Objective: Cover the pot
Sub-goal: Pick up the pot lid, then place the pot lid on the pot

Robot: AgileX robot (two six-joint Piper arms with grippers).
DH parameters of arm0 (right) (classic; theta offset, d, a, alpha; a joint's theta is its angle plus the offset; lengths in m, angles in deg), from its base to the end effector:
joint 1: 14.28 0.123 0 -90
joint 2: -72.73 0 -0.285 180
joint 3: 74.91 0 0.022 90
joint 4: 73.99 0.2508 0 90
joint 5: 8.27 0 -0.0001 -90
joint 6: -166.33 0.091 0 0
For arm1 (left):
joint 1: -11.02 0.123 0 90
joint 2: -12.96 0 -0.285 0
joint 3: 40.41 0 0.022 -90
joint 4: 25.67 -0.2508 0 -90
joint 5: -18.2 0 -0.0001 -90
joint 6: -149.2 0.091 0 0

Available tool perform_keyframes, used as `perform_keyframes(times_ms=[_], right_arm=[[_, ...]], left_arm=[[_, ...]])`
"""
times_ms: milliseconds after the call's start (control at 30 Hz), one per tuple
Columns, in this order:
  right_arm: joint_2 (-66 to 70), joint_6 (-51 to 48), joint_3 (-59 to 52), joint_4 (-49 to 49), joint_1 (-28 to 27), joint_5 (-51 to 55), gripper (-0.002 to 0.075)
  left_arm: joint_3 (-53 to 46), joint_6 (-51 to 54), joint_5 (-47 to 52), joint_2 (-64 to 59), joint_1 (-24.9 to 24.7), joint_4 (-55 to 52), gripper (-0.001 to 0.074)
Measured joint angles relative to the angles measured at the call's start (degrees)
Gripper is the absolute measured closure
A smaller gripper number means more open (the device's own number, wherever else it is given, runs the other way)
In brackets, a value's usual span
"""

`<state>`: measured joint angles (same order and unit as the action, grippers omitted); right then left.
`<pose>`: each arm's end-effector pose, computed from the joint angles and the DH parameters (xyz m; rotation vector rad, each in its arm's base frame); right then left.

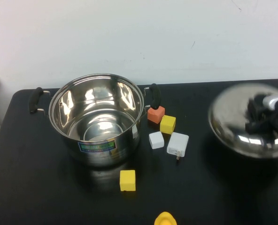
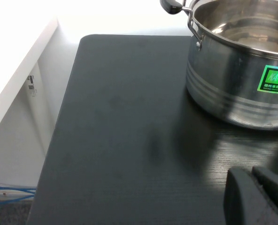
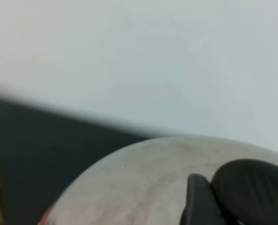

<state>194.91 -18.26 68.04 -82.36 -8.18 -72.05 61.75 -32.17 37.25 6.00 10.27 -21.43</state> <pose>0.3478 0.0491 0.1285 -0.3072 1.6414 0.0802 0.0532 -0.0029 0.1804 -0.0561 1.8118 -0.0978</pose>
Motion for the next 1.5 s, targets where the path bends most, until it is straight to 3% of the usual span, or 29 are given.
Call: perform_keyframes(times_ms=[100,333,500,600,833,1267,1500], right_arm=[[-8.38,2.70,-1.16,-8.03,0.00,-0.12,0.0374],[-22.61,23.11,3.09,-31.12,2.54,3.86,0.0374],[-22.94,37.42,13.34,-46.44,10.15,13.44,0.0374],[-20.13,41.80,20.79,-50.39,15.72,18.67,0.0374],[-8.37,44.08,36.16,-51.30,24.04,22.66,0.0374],[12.85,51.14,57.65,-48.50,27.67,26.09,0.0374],[16.58,39.53,59.49,-33.82,29.29,32.46,0.0374]], left_arm=[[0.00,0.00,0.00,0.00,0.00,0.00,0.0738],[0.00,0.00,0.00,0.00,0.00,0.00,0.0738],[0.00,0.00,0.00,0.00,0.00,0.00,0.0738],[0.00,-0.11,0.00,0.00,0.00,0.00,0.0738],[0.00,-0.11,0.00,0.00,0.00,0.00,0.0738],[0.00,-0.11,0.00,0.00,0.00,0.00,0.0738],[0.00,-0.11,0.00,0.00,0.00,0.00,0.0738]])
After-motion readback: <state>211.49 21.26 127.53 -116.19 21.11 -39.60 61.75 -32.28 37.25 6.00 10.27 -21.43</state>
